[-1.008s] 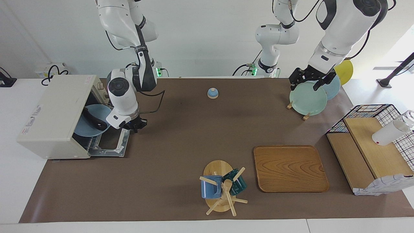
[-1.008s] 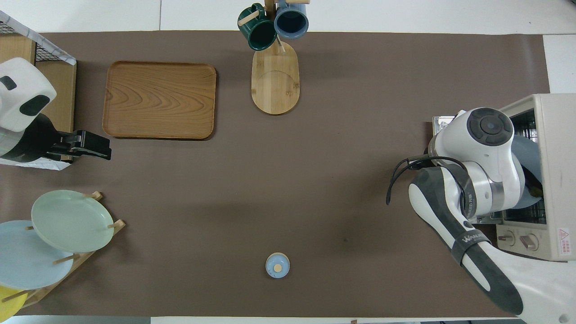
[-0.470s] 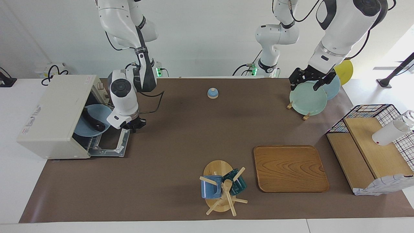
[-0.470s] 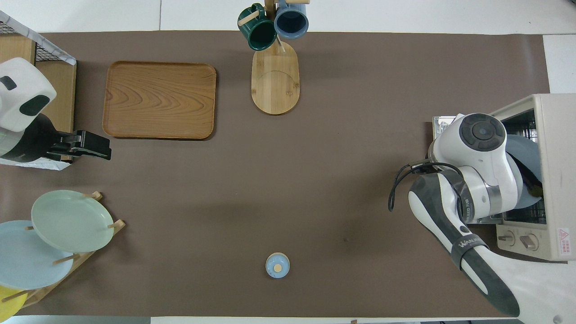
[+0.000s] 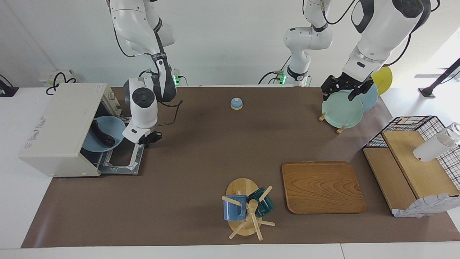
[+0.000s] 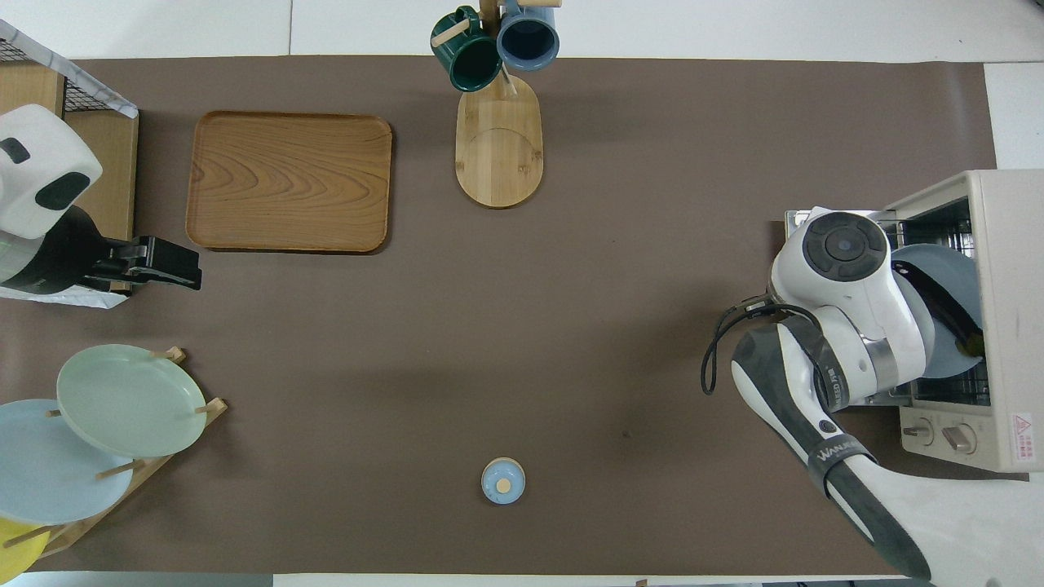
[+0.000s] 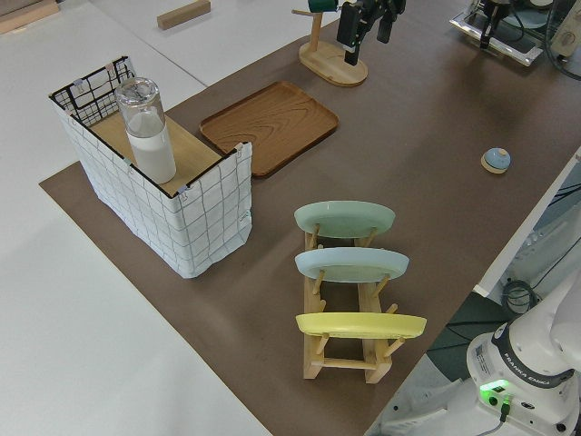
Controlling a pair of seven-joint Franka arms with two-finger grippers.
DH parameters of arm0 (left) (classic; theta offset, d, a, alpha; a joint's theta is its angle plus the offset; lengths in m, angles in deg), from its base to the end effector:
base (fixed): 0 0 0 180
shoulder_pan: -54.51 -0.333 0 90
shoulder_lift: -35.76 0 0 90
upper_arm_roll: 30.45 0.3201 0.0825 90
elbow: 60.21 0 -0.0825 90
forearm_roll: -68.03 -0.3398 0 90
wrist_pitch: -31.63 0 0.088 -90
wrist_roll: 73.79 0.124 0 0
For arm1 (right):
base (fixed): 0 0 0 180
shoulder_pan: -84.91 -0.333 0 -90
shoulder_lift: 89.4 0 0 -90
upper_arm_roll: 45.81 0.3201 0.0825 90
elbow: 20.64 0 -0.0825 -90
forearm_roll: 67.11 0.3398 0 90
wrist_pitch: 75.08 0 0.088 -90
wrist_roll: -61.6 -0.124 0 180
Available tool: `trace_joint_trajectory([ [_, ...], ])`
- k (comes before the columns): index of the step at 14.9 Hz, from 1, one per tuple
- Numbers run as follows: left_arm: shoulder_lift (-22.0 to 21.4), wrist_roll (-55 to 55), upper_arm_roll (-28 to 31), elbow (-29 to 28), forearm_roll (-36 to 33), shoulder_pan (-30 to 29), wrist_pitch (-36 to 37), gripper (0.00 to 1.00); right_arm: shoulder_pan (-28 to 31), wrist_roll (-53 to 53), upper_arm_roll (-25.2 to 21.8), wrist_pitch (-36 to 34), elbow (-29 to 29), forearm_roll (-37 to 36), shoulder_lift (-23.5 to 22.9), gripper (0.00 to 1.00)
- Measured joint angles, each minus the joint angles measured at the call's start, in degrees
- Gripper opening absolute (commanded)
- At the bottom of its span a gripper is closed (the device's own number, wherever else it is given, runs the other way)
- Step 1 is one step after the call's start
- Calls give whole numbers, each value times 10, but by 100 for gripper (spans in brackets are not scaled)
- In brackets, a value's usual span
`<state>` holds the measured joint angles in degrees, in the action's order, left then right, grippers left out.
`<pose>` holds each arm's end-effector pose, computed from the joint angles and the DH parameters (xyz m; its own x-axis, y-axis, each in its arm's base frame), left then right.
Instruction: Put eggplant into oven
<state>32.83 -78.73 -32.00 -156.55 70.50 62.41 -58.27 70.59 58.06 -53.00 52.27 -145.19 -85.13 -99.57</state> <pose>0.4828 -0.0861 0.5900 0.9948 -0.0783 -0.0646 -0.0761 -0.9964 0.0362 0.5079 0.0502 0.3213 0.9589 0.2485 -0.1370 0.2762 -0.9280 0.2500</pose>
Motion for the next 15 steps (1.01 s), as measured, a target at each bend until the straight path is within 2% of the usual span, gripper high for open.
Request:
trace_joint_trajectory([
  [4,0,0,0,0,0,0,0,100,-7,25,4,-96,54,-5,2,0],
  [8,0,0,0,0,0,0,0,100,7,74,0,-186,107,-4,29,0],
  [15,0,0,0,0,0,0,0,100,62,150,-9,-237,129,-3,78,0],
])
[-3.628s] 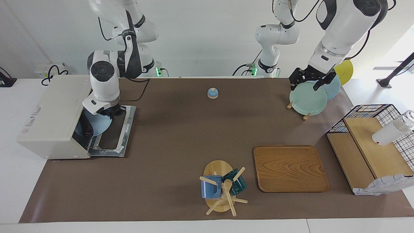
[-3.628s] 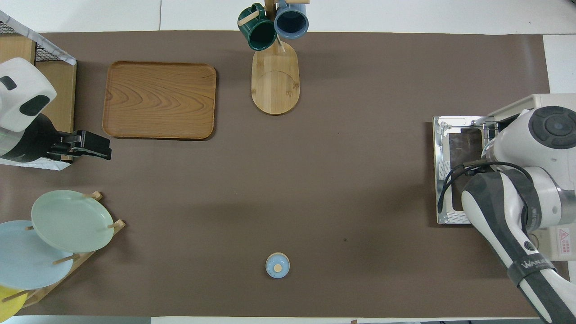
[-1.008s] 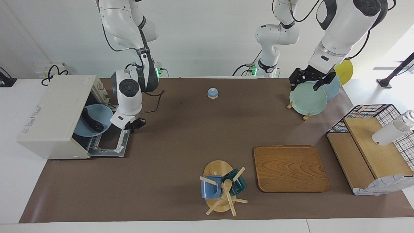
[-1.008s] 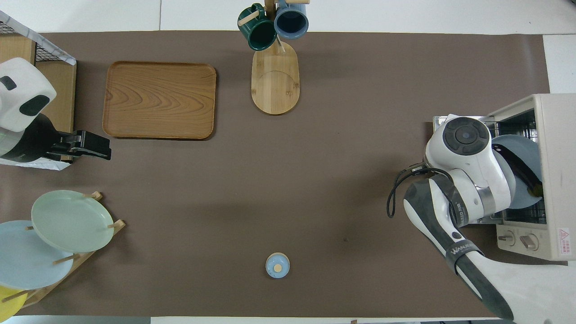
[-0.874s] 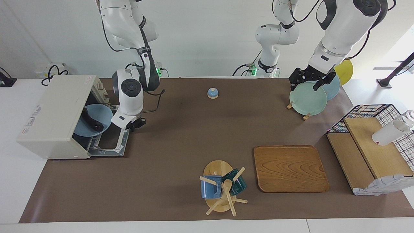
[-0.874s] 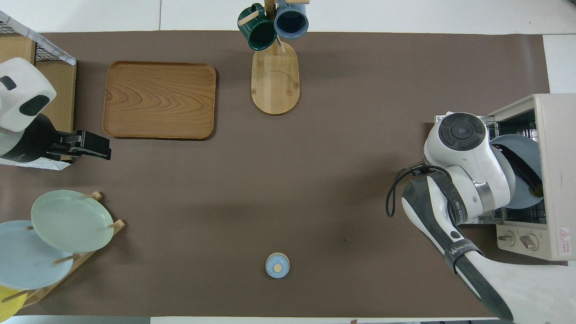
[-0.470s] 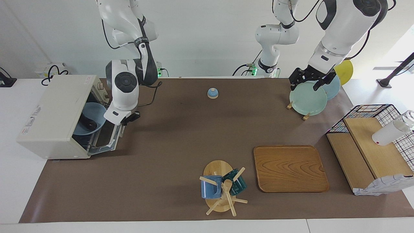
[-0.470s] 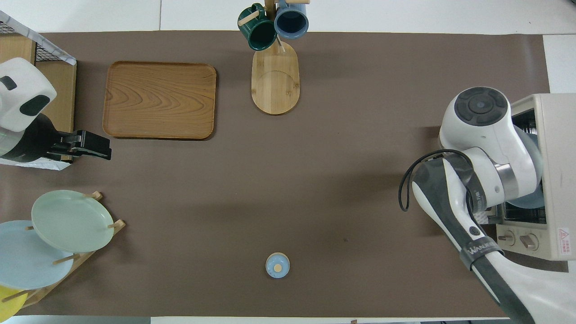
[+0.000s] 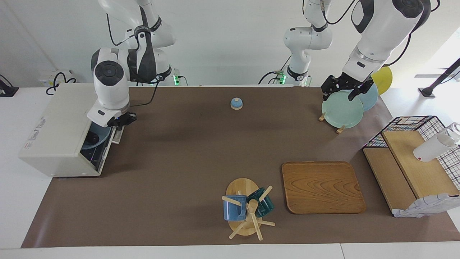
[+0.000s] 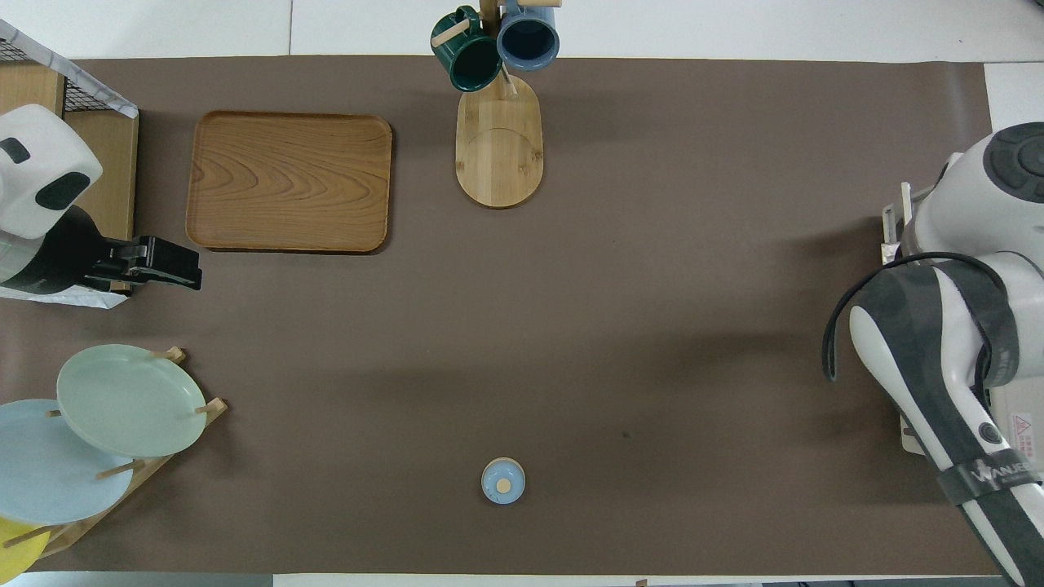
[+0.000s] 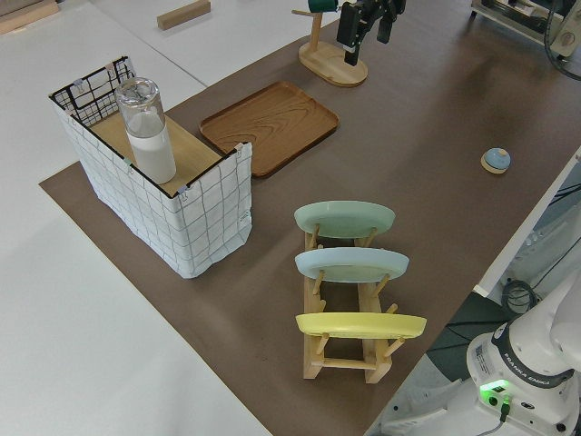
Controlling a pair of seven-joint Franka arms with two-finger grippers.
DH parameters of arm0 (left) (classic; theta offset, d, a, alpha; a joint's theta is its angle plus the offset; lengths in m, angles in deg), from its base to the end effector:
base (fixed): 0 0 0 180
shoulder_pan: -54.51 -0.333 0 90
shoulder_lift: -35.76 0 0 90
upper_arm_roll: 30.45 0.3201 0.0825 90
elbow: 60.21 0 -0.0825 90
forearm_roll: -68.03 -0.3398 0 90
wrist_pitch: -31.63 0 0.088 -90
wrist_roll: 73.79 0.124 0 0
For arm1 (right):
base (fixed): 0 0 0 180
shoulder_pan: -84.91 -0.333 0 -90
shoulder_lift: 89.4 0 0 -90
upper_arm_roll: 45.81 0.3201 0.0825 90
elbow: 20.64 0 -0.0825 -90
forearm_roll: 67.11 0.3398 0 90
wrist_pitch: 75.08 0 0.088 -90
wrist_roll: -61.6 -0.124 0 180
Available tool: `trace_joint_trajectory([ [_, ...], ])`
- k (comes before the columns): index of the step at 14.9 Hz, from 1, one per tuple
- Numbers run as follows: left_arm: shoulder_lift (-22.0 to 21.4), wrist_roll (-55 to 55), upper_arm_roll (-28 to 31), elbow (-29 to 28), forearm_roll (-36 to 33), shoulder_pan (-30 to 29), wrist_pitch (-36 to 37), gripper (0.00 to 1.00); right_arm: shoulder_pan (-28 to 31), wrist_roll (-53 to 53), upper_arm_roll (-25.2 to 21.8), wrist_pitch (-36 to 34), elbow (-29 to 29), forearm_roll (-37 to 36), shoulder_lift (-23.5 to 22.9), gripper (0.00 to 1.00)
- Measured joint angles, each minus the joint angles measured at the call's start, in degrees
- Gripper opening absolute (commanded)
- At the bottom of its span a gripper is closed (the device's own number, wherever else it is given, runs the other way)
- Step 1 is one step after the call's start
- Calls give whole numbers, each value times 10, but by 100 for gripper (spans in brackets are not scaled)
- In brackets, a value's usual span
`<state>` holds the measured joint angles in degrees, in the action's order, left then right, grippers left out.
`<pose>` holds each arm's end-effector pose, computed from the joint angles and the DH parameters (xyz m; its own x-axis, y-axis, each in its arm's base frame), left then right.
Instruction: Put eggplant into oven
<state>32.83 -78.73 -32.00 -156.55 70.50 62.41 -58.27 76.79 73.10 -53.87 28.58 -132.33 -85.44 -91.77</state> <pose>0.4828 -0.0861 0.5900 0.9948 -0.0783 -0.0646 -0.0761 -0.9964 0.0362 0.5058 -0.0301 0.4534 0.9333 0.2617 -0.2460 0.3217 -0.9136 0.2487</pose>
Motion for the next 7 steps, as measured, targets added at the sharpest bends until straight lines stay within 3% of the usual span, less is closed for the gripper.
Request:
trace_joint_trajectory([
  [4,0,0,0,0,0,0,0,100,37,28,-2,-36,2,3,19,0],
  [7,0,0,0,0,0,0,0,100,47,29,-2,-62,6,9,34,10],
])
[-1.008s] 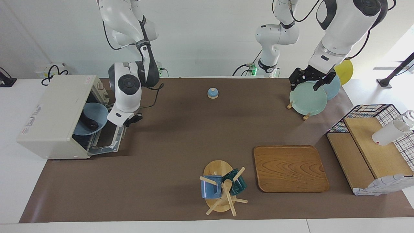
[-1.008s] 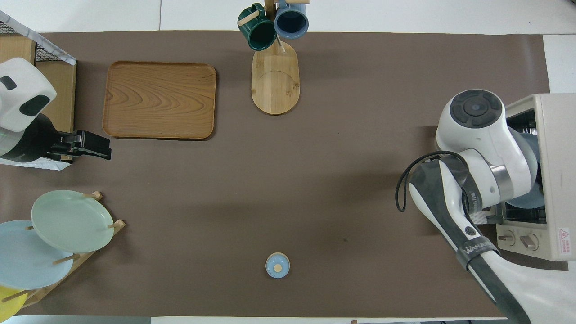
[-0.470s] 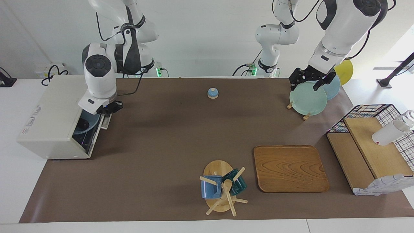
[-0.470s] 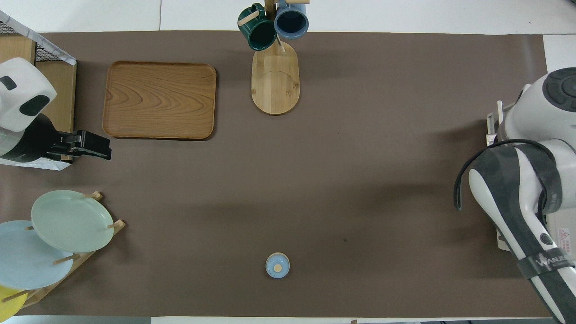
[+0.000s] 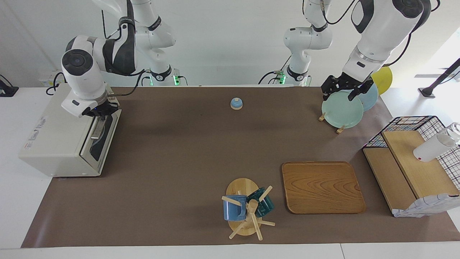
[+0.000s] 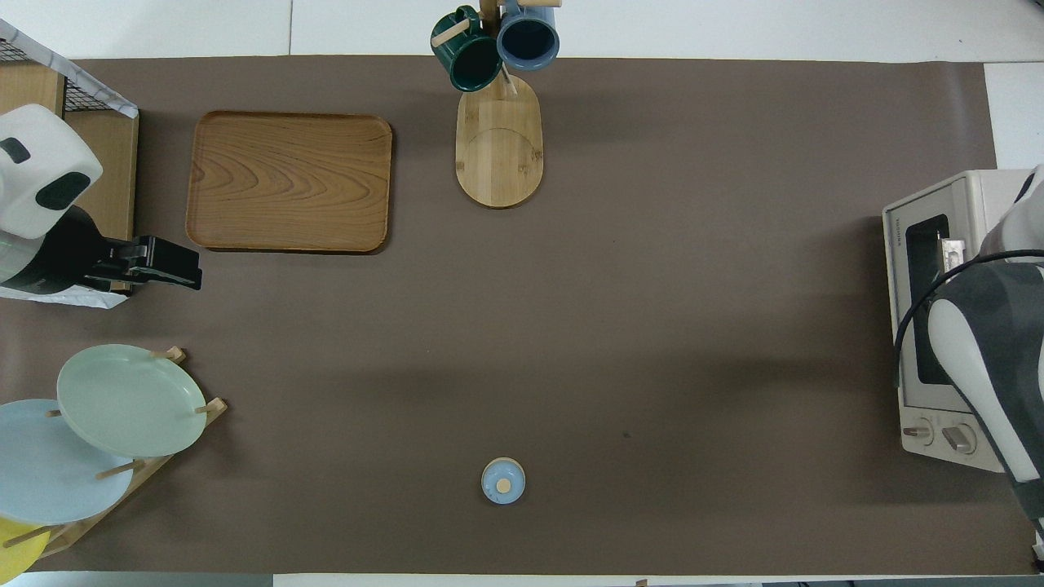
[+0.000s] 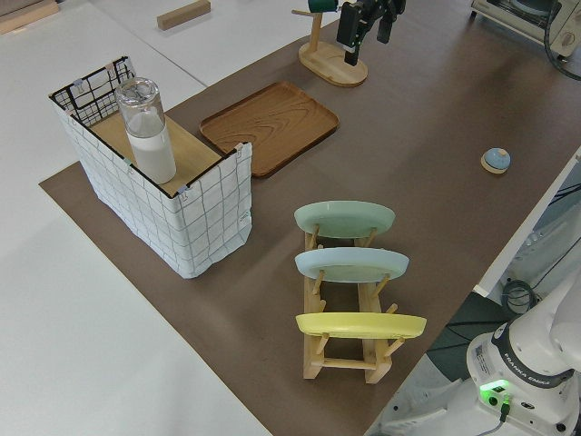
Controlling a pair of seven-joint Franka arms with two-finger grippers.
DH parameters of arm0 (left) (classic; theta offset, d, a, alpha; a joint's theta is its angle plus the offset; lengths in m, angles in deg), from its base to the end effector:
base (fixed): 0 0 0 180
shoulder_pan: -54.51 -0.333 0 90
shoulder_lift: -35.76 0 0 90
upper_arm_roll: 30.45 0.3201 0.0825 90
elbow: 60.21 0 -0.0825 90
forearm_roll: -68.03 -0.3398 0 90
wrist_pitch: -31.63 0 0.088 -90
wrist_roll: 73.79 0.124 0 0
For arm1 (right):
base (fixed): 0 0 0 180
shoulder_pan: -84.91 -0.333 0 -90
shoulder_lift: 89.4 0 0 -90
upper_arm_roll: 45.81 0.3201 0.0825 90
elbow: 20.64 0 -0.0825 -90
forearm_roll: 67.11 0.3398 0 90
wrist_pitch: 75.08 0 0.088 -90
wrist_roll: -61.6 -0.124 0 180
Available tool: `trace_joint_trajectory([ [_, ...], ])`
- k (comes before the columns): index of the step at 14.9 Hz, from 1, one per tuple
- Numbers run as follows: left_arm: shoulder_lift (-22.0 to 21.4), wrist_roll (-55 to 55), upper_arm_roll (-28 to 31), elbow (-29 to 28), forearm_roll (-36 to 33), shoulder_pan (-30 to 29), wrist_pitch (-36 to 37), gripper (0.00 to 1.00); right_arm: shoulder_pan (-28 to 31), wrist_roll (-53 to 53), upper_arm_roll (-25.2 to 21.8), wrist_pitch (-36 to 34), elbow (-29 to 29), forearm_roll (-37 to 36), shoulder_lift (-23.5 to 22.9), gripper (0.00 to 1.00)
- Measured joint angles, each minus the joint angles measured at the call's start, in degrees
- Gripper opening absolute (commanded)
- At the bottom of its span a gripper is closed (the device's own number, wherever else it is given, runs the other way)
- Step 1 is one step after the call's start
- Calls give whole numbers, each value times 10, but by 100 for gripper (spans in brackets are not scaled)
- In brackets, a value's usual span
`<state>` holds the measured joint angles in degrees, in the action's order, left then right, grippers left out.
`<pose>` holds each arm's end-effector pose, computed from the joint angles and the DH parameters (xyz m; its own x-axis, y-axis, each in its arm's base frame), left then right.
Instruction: Put eggplant into oven
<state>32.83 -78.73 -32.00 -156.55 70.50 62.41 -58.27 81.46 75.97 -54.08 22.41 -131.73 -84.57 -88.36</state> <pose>0.4828 -0.0861 0.5900 0.9948 -0.0783 -0.0646 -0.0761 -0.9964 0.0362 0.4803 -0.0744 0.4800 0.9378 0.1973 -0.2855 0.2634 -0.9404 0.2152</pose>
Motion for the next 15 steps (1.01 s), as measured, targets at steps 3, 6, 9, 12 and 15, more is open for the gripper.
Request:
trace_joint_trajectory([
  [3,0,0,0,0,0,0,0,100,-13,-1,5,-54,52,19,9,32],
  [6,0,0,0,0,0,0,0,100,-18,-10,6,-80,119,84,-1,100],
  [9,0,0,0,0,0,0,0,100,-7,-30,2,-80,142,133,-7,100],
  [12,0,0,0,0,0,0,0,100,-9,-73,5,-81,149,150,-5,100],
  [15,0,0,0,0,0,0,0,100,-9,-80,8,-81,151,151,-4,100],
])
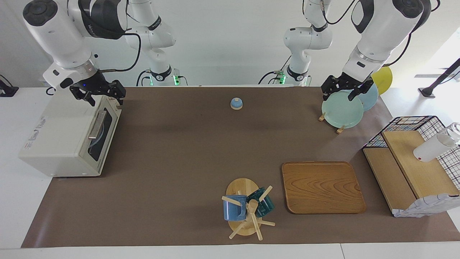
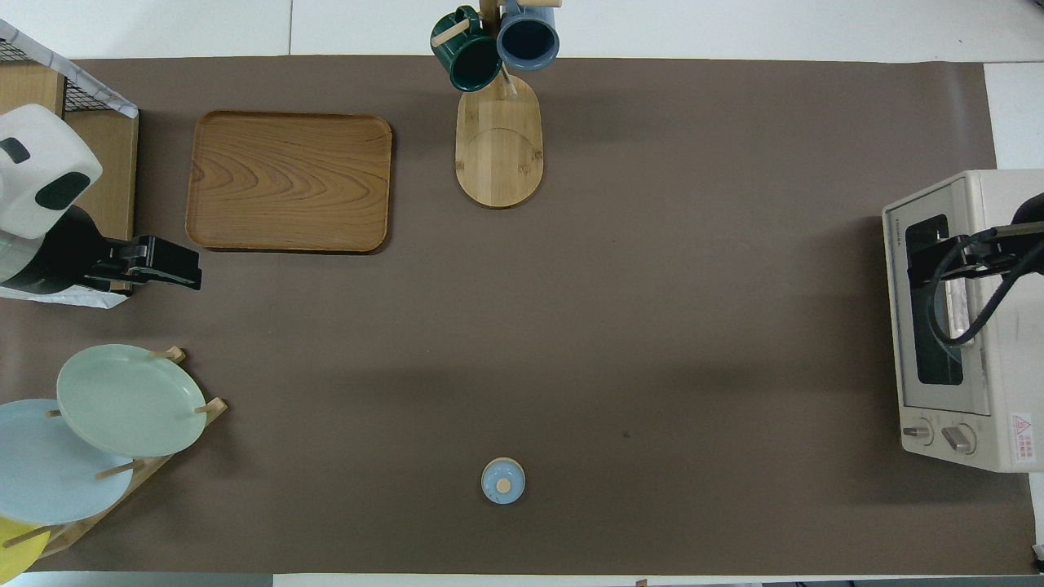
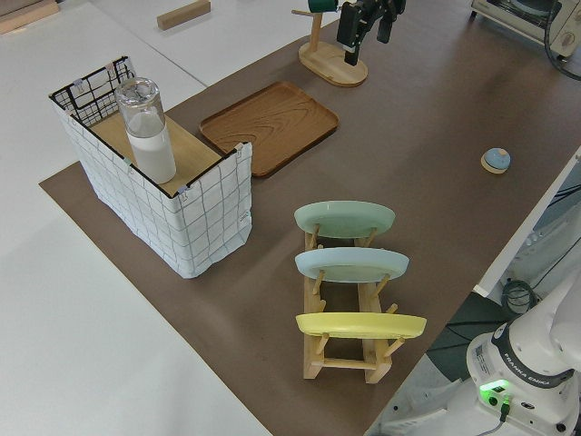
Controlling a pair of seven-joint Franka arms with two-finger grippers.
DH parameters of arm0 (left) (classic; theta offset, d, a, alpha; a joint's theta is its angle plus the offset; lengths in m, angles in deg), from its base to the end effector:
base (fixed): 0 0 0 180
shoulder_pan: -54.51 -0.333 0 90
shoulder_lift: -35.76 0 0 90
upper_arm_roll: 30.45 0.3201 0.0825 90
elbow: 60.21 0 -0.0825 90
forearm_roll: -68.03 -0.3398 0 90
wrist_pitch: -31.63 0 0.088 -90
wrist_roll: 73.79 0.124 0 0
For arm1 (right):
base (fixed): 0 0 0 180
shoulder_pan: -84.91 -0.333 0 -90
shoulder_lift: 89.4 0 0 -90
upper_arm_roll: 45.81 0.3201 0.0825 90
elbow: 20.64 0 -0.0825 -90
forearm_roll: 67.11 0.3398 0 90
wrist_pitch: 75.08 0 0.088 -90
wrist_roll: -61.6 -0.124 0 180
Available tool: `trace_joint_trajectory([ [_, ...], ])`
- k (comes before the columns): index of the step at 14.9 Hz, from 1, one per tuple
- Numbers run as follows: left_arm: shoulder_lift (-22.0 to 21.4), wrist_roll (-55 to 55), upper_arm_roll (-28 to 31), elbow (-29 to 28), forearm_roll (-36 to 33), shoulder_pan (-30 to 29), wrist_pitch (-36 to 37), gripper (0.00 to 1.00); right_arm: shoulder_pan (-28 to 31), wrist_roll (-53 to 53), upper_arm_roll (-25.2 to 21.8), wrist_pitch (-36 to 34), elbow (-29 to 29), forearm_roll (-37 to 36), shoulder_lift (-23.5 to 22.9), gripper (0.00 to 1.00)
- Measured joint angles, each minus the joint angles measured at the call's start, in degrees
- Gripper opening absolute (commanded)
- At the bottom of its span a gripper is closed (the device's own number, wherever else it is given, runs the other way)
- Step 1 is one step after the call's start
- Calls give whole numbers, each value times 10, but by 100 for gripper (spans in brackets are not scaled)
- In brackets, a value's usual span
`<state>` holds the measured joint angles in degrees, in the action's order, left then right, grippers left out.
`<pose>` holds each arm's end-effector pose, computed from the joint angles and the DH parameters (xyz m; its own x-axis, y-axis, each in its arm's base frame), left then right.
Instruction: Put eggplant into oven
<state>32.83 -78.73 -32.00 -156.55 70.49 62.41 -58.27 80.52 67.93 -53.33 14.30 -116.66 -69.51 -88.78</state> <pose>0.4828 -0.0861 0.5900 0.9948 -0.0783 -0.0646 -0.0761 -0.9964 0.0360 0.4986 -0.0328 0.5716 0.9925 0.0558 -0.1088 0.0592 -0.9978 0.0285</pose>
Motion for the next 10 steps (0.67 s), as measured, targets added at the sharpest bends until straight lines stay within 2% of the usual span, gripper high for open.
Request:
trace_joint_trajectory([
  [10,0,0,0,0,0,0,0,100,3,-2,-3,-37,6,0,15,100],
])
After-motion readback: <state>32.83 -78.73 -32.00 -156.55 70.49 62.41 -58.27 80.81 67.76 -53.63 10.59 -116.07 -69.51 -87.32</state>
